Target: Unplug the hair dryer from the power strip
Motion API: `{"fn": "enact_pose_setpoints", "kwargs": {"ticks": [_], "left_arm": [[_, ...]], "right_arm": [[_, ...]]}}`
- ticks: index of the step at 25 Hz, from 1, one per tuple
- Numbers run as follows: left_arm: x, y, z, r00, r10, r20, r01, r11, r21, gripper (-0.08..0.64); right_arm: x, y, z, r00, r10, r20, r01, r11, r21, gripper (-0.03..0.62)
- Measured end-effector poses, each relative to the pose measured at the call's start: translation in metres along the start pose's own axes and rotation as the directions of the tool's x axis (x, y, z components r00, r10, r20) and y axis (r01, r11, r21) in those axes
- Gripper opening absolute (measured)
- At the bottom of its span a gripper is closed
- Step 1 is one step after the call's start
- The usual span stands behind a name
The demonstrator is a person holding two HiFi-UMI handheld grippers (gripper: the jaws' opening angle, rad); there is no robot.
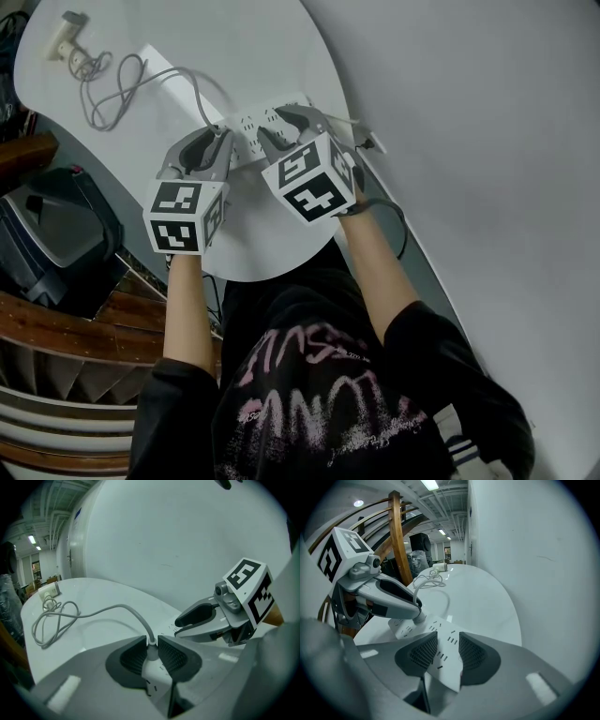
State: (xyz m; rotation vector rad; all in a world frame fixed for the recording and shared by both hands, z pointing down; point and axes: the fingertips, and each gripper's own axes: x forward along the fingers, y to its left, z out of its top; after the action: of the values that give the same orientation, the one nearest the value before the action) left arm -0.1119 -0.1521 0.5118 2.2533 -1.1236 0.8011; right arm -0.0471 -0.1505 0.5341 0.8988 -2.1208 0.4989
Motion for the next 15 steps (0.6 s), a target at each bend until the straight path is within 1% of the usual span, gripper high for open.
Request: {"fn": "enact_pose_setpoints", "kwargs": {"ticks": [15], "left_arm": [[-0.0013, 0.0007, 0.0007, 1.0, 0.005, 0.002, -0.005, 1.0, 0.005, 0.064]], "right_arm": [[0.0016, 0.0003, -0.0015, 1.0, -0.005, -0.012, 0.005, 1.0, -0.005, 0.163]]}}
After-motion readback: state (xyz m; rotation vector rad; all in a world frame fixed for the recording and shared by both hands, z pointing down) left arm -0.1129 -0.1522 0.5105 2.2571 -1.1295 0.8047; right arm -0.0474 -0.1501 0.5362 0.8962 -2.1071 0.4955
